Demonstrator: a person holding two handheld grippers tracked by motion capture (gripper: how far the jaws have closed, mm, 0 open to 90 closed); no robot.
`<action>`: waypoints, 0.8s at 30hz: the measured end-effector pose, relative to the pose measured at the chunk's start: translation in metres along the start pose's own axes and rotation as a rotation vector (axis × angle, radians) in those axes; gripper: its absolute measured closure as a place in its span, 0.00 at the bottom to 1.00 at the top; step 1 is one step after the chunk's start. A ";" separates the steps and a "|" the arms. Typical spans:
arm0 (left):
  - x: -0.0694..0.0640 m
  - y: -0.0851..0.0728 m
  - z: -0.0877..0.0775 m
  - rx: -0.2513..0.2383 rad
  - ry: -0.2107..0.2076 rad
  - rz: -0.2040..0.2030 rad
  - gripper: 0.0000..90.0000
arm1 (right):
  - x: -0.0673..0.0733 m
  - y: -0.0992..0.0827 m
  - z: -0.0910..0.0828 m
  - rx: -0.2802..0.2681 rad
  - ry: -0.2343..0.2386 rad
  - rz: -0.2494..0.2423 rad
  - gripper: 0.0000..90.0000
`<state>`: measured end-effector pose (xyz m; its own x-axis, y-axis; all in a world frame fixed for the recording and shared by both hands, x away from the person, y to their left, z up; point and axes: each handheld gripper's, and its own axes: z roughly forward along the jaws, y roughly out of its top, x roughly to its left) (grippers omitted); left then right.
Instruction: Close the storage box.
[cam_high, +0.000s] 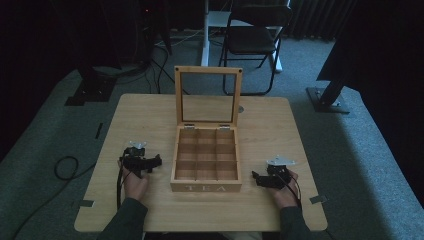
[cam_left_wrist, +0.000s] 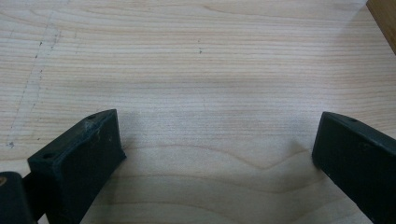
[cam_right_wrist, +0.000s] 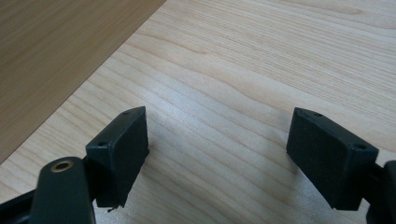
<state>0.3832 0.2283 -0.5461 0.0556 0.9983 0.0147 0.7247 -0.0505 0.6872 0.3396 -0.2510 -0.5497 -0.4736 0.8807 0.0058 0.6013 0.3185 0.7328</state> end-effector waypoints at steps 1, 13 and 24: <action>0.000 0.000 0.000 0.000 0.000 0.000 0.02 | 0.000 0.000 0.000 0.002 -0.001 0.000 0.23; 0.000 0.000 0.000 0.000 0.000 -0.001 0.02 | 0.001 0.001 0.002 0.009 0.006 -0.007 0.17; 0.000 0.000 0.000 -0.001 0.001 -0.002 0.02 | 0.008 0.019 -0.014 -0.030 0.001 0.021 0.49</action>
<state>0.3830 0.2281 -0.5462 0.0534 0.9985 0.0139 0.7238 -0.0483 0.6883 0.3379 -0.2432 -0.5263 -0.4621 0.8866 0.0219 0.5913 0.2896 0.7527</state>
